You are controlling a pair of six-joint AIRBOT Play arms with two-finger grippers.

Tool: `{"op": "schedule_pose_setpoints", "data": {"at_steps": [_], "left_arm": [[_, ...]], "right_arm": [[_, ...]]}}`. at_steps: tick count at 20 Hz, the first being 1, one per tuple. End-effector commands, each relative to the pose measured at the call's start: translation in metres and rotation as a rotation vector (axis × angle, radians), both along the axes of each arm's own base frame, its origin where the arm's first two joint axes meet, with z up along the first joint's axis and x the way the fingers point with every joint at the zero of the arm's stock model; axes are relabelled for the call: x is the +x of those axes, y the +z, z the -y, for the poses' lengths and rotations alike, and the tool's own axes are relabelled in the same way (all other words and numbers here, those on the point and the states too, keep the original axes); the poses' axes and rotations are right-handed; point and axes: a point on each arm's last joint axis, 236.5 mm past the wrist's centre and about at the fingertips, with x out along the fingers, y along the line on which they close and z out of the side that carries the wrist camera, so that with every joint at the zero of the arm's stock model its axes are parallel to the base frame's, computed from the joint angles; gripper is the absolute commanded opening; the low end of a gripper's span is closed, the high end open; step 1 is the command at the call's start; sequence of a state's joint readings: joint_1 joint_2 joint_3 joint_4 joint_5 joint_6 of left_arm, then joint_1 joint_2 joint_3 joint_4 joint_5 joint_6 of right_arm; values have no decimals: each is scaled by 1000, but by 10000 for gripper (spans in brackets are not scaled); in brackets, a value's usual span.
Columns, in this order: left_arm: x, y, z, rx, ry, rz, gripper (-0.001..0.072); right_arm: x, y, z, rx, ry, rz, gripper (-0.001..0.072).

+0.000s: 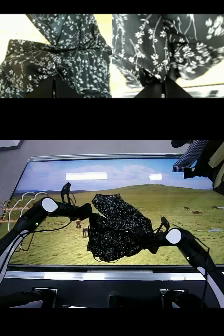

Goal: Fold the clothes and pants, and hang the long-sleeved shirts on hangers.

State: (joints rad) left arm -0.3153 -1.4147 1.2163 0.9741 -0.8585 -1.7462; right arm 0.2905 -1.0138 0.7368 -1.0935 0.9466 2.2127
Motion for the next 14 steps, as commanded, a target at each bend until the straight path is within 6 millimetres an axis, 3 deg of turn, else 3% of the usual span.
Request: {"op": "schedule_pose_setpoints", "data": {"at_steps": [1, 3, 5, 9, 12, 14], "left_arm": [[-3, -1, -2, -6, -2, -23, 24], [-4, 0, 1, -24, 2, -29, 23], [-4, 0, 7, -58, 9, -51, 23], [-4, -14, 24, -127, 30, -117, 23], [3, -22, 39, -202, 64, -151, 23], [11, -29, 42, -216, 92, -144, 23]], "right_arm": [[5, 20, 66, -349, 140, 39, 32], [18, 45, 86, -460, 184, 99, 32], [31, 57, 81, -447, 180, 154, 33], [43, 41, 74, -440, 199, 147, 33], [66, 36, 53, -377, 228, 225, 34], [77, 35, 50, -372, 217, 263, 33]]}}
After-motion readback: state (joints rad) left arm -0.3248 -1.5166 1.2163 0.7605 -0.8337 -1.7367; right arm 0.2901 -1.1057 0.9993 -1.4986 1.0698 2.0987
